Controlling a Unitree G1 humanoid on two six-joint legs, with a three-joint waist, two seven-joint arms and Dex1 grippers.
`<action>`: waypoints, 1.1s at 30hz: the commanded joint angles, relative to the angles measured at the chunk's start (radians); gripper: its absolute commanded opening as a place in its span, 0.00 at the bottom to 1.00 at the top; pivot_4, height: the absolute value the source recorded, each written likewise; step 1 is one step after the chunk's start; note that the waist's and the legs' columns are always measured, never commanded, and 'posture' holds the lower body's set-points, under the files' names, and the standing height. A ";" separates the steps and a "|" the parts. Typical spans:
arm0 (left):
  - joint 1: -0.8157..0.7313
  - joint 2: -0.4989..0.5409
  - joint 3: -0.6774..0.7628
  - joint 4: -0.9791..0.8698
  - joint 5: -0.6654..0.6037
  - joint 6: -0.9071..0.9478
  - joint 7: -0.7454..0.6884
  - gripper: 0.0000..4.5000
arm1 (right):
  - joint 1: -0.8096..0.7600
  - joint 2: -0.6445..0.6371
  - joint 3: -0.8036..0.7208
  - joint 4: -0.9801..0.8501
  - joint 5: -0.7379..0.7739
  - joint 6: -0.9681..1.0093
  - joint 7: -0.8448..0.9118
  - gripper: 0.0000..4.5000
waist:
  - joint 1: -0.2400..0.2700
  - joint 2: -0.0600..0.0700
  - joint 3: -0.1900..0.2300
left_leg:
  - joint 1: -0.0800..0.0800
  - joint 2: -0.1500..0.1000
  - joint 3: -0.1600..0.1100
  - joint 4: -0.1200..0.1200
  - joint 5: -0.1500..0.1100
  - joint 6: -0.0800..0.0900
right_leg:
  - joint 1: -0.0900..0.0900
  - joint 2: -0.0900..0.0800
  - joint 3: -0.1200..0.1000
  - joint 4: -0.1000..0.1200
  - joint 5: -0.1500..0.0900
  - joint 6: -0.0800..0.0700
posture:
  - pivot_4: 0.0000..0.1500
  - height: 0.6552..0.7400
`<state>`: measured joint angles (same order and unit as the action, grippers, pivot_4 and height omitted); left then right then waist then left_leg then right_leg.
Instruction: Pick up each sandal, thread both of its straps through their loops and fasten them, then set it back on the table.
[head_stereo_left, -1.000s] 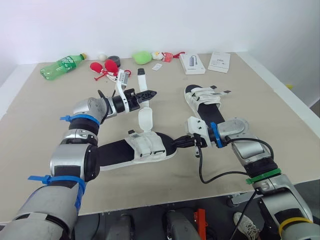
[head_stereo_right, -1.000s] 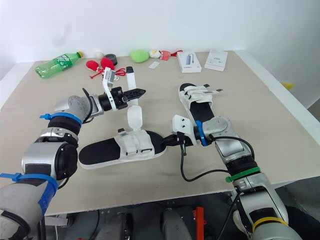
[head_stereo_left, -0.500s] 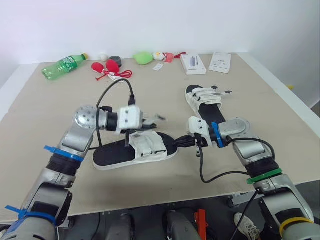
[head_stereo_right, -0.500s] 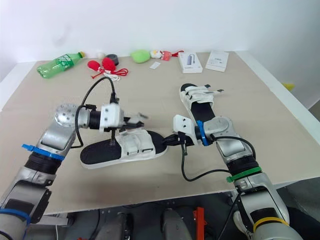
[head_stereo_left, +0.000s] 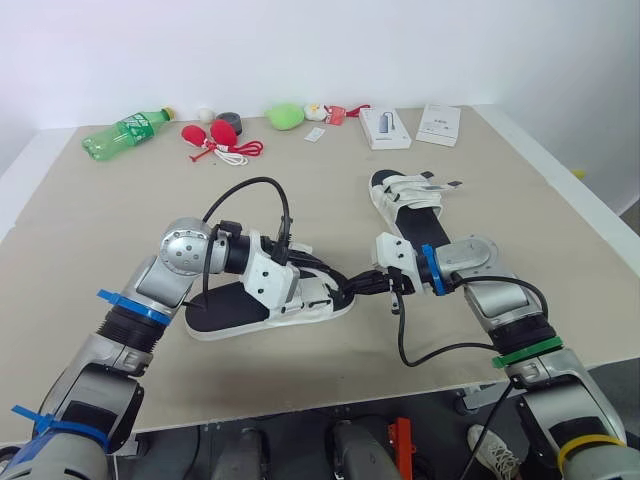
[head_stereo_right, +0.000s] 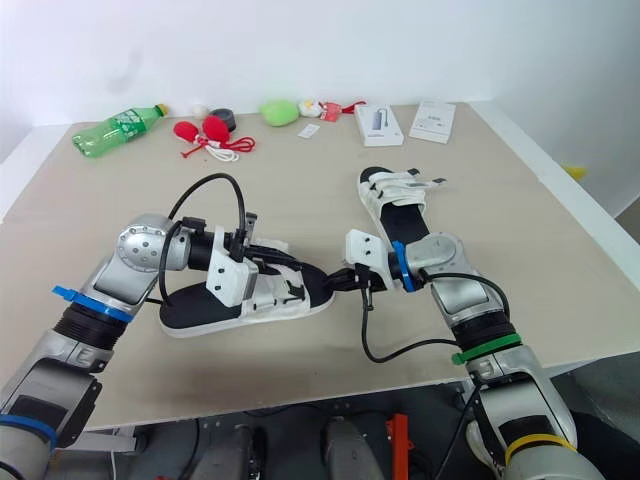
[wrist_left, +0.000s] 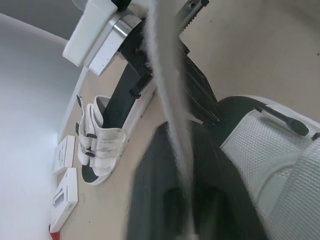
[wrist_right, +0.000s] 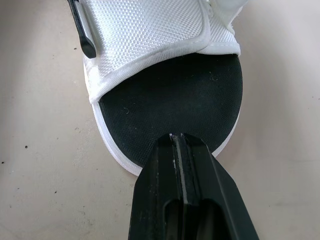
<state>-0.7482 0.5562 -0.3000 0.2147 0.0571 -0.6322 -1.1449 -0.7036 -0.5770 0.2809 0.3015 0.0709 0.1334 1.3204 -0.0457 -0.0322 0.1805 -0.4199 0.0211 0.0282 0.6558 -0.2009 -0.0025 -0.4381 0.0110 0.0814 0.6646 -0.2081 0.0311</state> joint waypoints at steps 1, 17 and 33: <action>-0.013 0.024 0.001 -0.047 -0.027 -0.021 -0.006 0.50 | -0.002 -0.004 0.014 0.014 -0.015 -0.005 0.006 0.00 | 0.000 0.000 0.000 | 0.000 0.000 0.000 0.000 0.000 0.000 | 0.000 0.000 0.000 0.000 0.000 0.000 | 1.00 1.00; 0.009 0.177 0.074 -0.111 -0.100 0.168 -0.025 0.89 | -0.025 0.024 0.025 0.066 -0.019 -0.032 0.019 0.00 | -0.003 0.000 0.000 | 0.001 0.003 0.000 0.000 0.000 0.000 | 0.000 0.002 -0.002 0.001 -0.001 -0.001 | 1.00 1.00; 0.326 0.471 0.298 -0.640 -1.080 1.713 -0.076 0.89 | -0.047 0.043 0.032 0.111 -0.021 -0.055 0.026 0.00 | -0.013 0.000 0.000 | 0.006 0.008 -0.003 -0.004 0.000 0.000 | 0.001 0.007 -0.005 0.002 -0.005 -0.008 | 1.00 1.00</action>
<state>-0.4250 1.0047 -0.0321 -0.3643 -0.9891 1.0666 -1.2096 -0.7565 -0.5291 0.3043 0.4018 0.0697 0.0763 1.3479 -0.0588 -0.0327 0.1808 -0.4137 0.0295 0.0242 0.6516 -0.2013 -0.0029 -0.4365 0.0179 0.0753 0.6674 -0.2131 0.0220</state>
